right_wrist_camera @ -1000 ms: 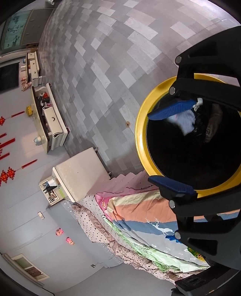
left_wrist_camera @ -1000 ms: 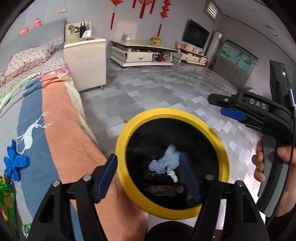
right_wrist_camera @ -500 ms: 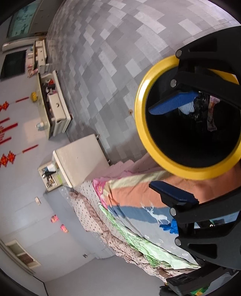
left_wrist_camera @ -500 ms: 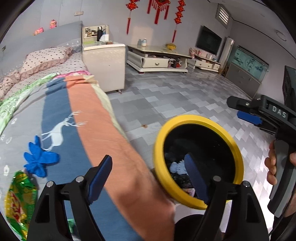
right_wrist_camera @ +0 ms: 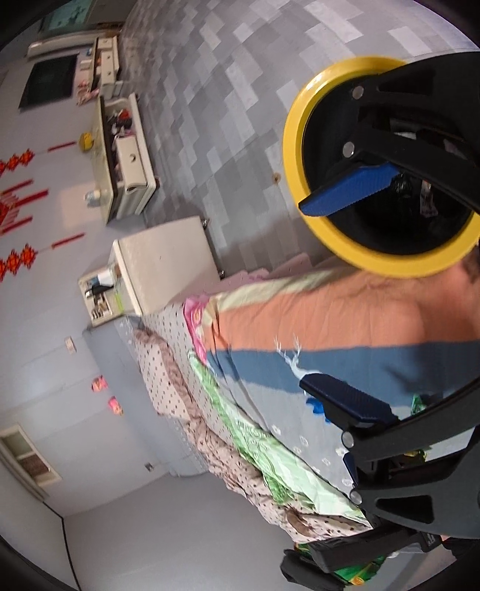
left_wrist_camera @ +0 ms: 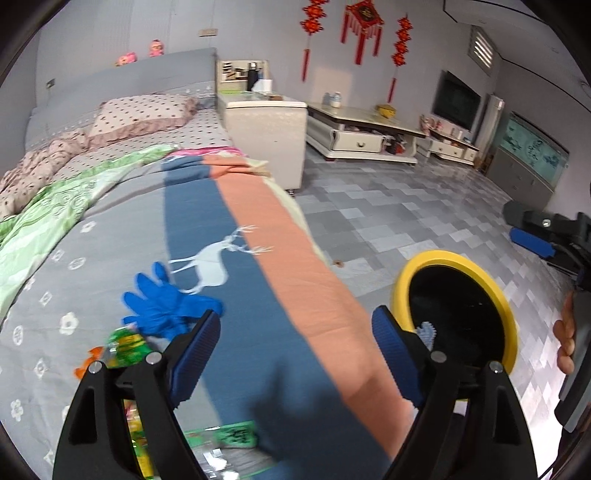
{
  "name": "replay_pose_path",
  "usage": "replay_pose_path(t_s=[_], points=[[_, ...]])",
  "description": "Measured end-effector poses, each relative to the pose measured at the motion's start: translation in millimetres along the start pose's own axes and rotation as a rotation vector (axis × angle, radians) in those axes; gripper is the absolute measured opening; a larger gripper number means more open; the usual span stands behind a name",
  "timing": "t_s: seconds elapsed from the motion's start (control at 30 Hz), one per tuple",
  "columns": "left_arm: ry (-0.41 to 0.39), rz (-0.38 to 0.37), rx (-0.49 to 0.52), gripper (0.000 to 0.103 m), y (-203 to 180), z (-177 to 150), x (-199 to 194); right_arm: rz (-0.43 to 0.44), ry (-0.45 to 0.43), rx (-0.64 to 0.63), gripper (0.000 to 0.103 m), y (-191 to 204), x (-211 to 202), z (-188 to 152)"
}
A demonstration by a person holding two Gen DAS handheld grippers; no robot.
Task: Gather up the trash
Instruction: 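Grasp the silver-green chip bag with the left tool while the right tool grasps the green wrapper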
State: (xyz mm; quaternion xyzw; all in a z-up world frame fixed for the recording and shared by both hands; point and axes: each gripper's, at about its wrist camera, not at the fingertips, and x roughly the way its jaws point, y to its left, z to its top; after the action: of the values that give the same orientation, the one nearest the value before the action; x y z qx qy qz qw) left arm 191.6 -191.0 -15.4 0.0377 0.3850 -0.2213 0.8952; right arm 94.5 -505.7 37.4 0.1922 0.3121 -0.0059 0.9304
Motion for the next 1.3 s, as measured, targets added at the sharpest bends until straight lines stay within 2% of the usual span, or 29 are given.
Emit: replay_pose_path(t_s=[0.33, 0.7, 1.0, 1.3], points=[[-0.004, 0.101, -0.044, 0.081, 60.0, -15.9, -21.7, 0.09, 0.041, -0.079, 0.088, 70.7, 19.5, -13.2], [0.02, 0.205, -0.096, 0.081, 121.2, -40.7, -33.5, 0.161, 0.133, -0.161, 0.088, 121.3, 47.2, -57.9], [0.053, 0.254, -0.1, 0.081, 144.7, -63.2, -26.0, 0.202, 0.239, -0.216, 0.088, 152.9, 73.6, -108.8], [0.104, 0.236, -0.138, 0.081, 156.8, -77.7, -3.5, 0.221, 0.338, -0.271, 0.088, 169.5, 99.3, -153.2]])
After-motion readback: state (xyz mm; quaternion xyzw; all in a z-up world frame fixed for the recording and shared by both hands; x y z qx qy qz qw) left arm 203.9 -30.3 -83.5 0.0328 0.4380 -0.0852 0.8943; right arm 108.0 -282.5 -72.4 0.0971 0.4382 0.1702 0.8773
